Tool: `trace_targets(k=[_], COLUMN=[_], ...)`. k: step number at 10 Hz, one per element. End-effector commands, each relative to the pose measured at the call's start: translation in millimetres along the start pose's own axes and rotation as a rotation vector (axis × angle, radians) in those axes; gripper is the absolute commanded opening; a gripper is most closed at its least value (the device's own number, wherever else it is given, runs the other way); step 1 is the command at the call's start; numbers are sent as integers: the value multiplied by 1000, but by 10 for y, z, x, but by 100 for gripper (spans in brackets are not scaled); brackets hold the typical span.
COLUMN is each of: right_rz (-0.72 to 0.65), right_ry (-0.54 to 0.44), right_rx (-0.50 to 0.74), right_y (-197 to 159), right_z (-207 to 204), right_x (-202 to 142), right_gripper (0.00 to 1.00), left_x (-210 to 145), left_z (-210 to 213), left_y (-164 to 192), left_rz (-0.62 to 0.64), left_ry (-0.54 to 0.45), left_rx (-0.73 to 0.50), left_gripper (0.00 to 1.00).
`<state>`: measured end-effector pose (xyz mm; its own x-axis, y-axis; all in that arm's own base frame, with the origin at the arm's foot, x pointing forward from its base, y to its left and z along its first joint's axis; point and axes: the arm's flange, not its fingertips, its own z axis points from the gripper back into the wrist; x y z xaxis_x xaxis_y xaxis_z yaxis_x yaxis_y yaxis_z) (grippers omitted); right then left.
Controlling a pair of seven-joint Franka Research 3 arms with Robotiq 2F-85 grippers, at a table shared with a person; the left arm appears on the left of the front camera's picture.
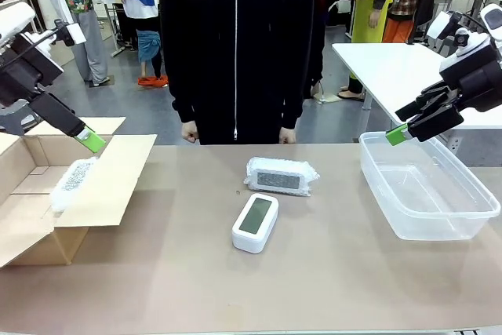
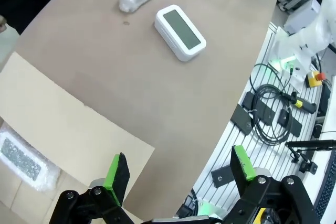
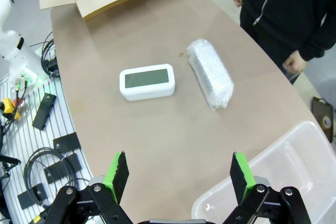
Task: Separate and place wrapped and unwrapped clocks.
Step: Pick up the Digital clock indicated by the person.
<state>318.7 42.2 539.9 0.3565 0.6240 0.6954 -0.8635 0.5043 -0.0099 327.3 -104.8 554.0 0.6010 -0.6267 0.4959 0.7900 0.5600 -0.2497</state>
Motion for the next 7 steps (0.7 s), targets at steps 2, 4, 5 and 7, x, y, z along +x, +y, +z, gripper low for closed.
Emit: trace_targets(k=[2,4,5,7], right_rz=[9,9,9,9], right_ry=[-25,-25,-25,-25], right_rx=[26,26,26,26], right_y=[-23,-23,-23,-23], right_z=[-35,-35,-35,-35], right_x=[2,2,2,2], right_gripper=[100,100,100,100], left_x=[-15,-15,-15,-15], left_z=[5,5,5,5], left_y=[-1,-1,-1,-1], left_rz=[-4,-4,-4,-4], left_ry=[16,16,16,16], left_rx=[-5,-5,-5,-5], left_gripper=[100,100,100,100])
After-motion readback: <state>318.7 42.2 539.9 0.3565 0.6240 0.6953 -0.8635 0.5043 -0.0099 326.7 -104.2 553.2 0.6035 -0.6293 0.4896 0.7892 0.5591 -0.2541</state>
